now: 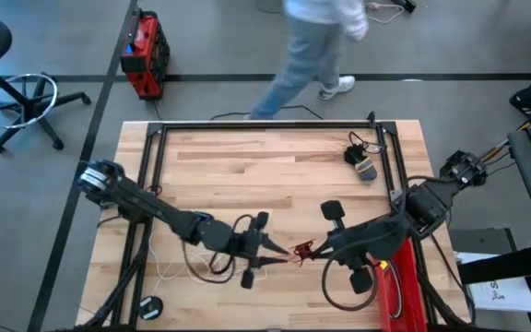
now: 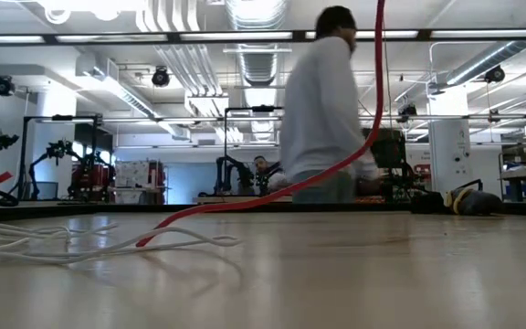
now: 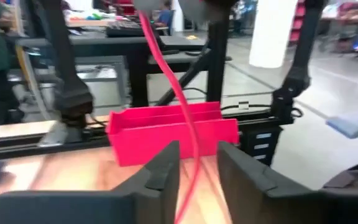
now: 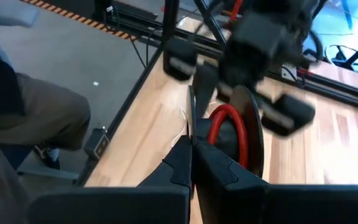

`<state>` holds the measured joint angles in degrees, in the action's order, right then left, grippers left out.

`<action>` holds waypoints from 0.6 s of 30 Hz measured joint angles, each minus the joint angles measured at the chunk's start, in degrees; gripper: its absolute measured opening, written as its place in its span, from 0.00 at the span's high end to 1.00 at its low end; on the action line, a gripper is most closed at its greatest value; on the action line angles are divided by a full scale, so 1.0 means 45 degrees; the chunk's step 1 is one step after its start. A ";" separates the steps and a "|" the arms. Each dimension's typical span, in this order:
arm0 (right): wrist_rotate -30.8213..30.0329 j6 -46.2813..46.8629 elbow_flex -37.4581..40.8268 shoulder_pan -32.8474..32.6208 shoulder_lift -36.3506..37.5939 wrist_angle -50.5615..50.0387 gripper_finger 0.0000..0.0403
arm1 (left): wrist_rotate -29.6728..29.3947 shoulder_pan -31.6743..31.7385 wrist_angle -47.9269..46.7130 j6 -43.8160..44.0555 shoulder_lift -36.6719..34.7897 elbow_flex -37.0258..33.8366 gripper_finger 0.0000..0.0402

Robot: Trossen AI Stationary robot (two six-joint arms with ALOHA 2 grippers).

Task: Coil cords
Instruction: Coil the red wire onto the spool

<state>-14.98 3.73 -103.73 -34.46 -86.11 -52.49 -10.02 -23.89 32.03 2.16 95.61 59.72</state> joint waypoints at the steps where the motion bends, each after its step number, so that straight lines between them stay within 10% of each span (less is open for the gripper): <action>1: 0.0000 -0.0021 0.0012 0.0000 0.0000 0.0001 1.00 | 0.0277 0.0092 0.0355 0.0108 0.0302 0.0005 0.74; 11: -0.0005 -0.0068 0.0040 0.0000 0.0000 -0.0009 1.00 | 0.0728 0.0518 0.1466 0.0456 0.1970 0.0582 0.46; 18: -0.0005 -0.0068 0.0045 0.0000 0.0000 -0.0007 1.00 | 0.1154 0.0504 0.1536 0.0498 0.3012 0.1473 0.50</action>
<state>-15.00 3.42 -103.53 -34.46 -86.11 -52.52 -4.83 -21.63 38.94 4.40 109.17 66.35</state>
